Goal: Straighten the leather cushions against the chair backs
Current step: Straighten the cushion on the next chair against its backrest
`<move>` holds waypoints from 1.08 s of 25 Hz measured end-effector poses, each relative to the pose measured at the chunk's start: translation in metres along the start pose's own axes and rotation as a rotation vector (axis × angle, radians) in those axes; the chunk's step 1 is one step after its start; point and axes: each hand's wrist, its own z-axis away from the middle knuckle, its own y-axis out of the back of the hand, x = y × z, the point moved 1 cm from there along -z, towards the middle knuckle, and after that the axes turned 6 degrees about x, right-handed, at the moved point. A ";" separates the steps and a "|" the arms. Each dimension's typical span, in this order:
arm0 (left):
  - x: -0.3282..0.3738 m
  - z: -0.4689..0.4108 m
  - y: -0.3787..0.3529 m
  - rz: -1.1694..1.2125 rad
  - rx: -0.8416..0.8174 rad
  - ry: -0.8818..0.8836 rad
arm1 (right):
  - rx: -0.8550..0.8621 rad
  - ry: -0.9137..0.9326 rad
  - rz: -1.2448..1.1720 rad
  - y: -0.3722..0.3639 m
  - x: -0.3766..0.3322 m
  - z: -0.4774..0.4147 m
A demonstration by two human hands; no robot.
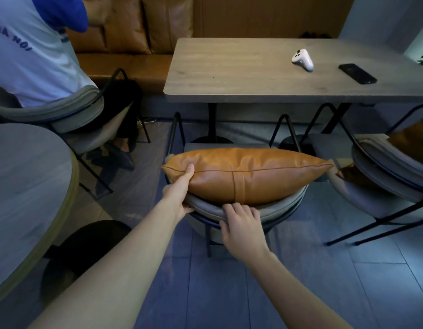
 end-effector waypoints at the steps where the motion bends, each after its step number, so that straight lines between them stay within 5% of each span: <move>1: 0.001 -0.002 0.001 -0.010 0.040 -0.022 | -0.104 -0.012 -0.021 -0.005 -0.013 -0.010; 4: 0.004 -0.006 0.005 -0.022 0.090 -0.077 | -0.276 -0.098 -0.031 -0.020 -0.041 -0.031; 11: -0.006 0.001 0.013 0.059 0.077 -0.111 | -0.242 -0.198 -0.187 -0.022 -0.037 -0.030; 27: 0.019 -0.024 0.023 0.041 0.136 -0.171 | -0.209 -0.130 -0.111 -0.033 -0.068 -0.049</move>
